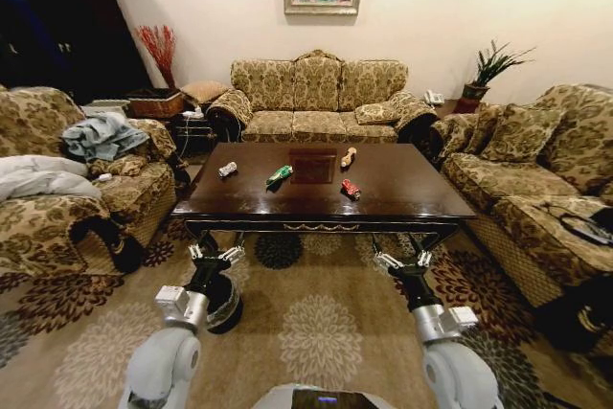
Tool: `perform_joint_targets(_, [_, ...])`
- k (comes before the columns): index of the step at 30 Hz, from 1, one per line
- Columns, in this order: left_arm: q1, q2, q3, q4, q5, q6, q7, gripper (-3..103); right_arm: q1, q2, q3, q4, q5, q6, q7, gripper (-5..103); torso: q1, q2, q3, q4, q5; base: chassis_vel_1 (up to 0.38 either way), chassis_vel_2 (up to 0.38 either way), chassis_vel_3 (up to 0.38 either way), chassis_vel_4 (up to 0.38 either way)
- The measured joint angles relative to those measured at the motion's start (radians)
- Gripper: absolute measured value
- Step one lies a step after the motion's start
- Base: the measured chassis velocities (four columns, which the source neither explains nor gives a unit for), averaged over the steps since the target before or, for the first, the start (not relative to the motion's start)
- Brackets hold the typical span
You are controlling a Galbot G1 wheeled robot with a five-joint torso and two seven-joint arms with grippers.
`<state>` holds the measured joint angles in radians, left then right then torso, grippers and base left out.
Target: Move to the front of the table and place the trash on the table into the trash bin.
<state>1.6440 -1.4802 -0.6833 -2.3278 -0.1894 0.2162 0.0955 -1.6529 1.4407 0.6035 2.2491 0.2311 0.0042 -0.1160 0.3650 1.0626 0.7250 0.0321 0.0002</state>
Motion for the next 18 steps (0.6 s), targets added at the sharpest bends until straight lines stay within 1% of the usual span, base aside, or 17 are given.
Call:
perform_joint_targets(5, [0.0, -0.001, 0.001, 0.0, 0.0, 0.0, 0.0, 99, -0.003, 0.0, 0.0, 0.0, -0.001, 0.002, 0.0, 100, 0.0, 0.0, 0.0, -0.0001, -0.0001, 0.14, 0.186, -0.134, -0.192])
perform_joint_targets(14, [-0.001, 0.004, 0.002, 0.007, -0.001, 0.0, 0.0, 99, -0.01, 0.004, -0.002, -0.007, -0.001, 0.024, -0.003, 100, 0.0, 0.0, 0.0, 0.0001, -0.0002, 0.277, 0.26, -0.283, -0.246])
perform_joint_targets(18, [-0.003, 0.009, 0.003, 0.027, -0.001, 0.0, 0.0, 99, -0.017, 0.006, -0.003, -0.01, -0.001, 0.033, 0.026, 100, 0.0, 0.0, 0.0, 0.0, -0.0004, 0.303, 0.266, -0.295, -0.281])
